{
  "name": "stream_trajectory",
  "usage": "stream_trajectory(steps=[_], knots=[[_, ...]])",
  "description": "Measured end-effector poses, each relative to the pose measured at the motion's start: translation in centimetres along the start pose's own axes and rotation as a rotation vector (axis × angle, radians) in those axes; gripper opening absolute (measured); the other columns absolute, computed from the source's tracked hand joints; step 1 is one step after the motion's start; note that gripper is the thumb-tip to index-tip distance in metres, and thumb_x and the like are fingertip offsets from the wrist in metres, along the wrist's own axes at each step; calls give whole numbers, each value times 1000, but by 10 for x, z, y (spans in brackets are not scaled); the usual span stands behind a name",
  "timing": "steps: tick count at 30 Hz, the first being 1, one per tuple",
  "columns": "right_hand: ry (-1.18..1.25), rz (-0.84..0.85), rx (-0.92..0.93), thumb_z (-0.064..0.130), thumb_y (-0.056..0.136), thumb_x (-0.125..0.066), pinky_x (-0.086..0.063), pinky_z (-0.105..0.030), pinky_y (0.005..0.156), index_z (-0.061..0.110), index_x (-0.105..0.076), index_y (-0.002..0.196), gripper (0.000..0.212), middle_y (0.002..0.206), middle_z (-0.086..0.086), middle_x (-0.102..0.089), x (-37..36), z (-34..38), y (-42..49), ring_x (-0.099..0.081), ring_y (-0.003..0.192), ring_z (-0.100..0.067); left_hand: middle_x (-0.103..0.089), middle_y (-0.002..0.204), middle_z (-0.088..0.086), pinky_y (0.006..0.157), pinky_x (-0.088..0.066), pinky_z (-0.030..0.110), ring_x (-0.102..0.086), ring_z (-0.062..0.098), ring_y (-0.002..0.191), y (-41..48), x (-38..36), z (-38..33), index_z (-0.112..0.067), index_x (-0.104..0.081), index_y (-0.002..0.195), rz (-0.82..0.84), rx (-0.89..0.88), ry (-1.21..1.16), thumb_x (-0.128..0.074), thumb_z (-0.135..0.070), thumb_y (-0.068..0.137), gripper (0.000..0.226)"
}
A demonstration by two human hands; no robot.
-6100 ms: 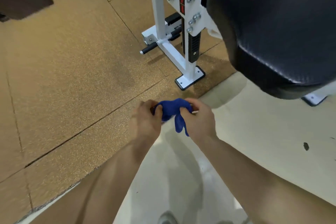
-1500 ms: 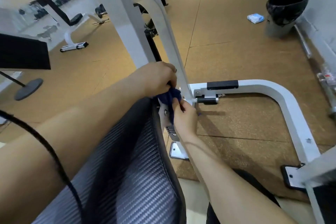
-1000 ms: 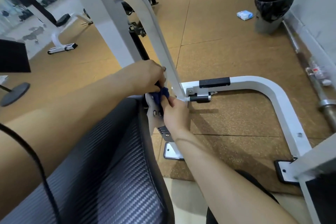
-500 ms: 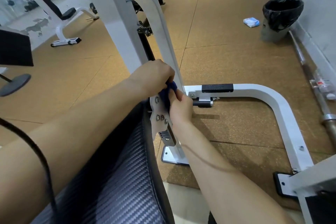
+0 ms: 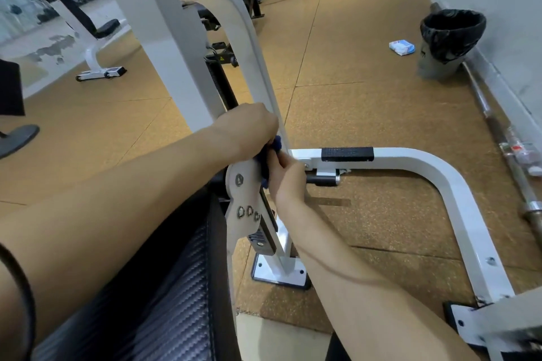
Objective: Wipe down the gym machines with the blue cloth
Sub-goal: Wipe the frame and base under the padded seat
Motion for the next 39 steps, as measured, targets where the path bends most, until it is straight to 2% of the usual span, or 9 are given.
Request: stream_trajectory(steps=[4,8,14,20,26,29,34,37,39], knots=[[-44,-26,29,27,103,-53,-39,-30,66,19,-58,72,33,69,2,-61,-1,-3,-11,-53,69,-13,-41,67,2,53,-41,35,-54,27,67,2,-1,2,-9,-64,81,20,-56,49,-55,-5,93,14],[56,-123,-21,23,104,-50,-42,-30,78,13,-68,91,24,80,-3,-66,-11,13,17,-58,84,-18,-41,76,3,51,-34,29,-50,21,64,9,4,-3,-11,-68,114,45,-14,9,-56,-10,97,21],[-60,-7,114,26,100,-58,-26,-29,56,-2,-55,74,38,58,-1,-43,5,-7,-54,-34,56,-9,-69,84,0,70,-54,36,-62,22,79,-30,7,3,-22,-79,100,53,-213,-37,-66,-17,88,18],[-123,10,299,21,98,-63,-24,-18,50,24,-44,58,44,49,12,-41,3,-6,-127,-36,52,-2,-75,98,-14,85,-50,31,-63,7,89,-79,16,12,-31,-79,101,172,-353,-208,-72,-26,86,17],[-168,-14,334,20,99,-59,-26,-23,51,11,-57,68,33,55,0,-51,3,-9,-107,-41,54,-3,-74,98,-11,84,-51,34,-60,9,86,-80,12,9,-33,-76,106,120,-341,-159,-68,-32,89,19],[-179,-59,275,23,102,-56,-24,-21,48,22,-53,62,40,52,7,-48,-3,-11,-103,-41,52,-4,-74,97,-6,83,-51,35,-59,14,86,-77,7,7,-33,-75,109,75,-296,-130,-65,-31,90,22],[-21,57,243,34,100,-60,-31,-25,59,26,-60,69,32,62,7,-51,4,-28,-150,-46,64,-8,-75,92,-19,76,-46,18,-63,2,86,-86,12,10,-34,-80,97,245,-343,-249,-76,-29,85,14],[27,146,223,34,99,-62,-43,-34,69,21,-70,85,21,77,-2,-65,8,-37,-174,-62,79,-19,-74,94,-21,81,-49,23,-64,0,86,-82,9,2,-35,-79,98,315,-385,-215,-76,-29,85,15],[31,120,231,23,99,-62,-41,-34,64,24,-64,74,25,68,5,-60,8,-34,-170,-57,70,-14,-75,97,-19,77,-46,24,-62,3,83,-75,4,-7,-35,-78,102,329,-403,-110,-74,-28,86,17]])
Point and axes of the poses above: each hand's wrist, its own y-axis towards the middle knuckle, its own x-axis out of the back of the hand, z = x × y, the point moved 3 cm from there along y, towards the middle knuckle
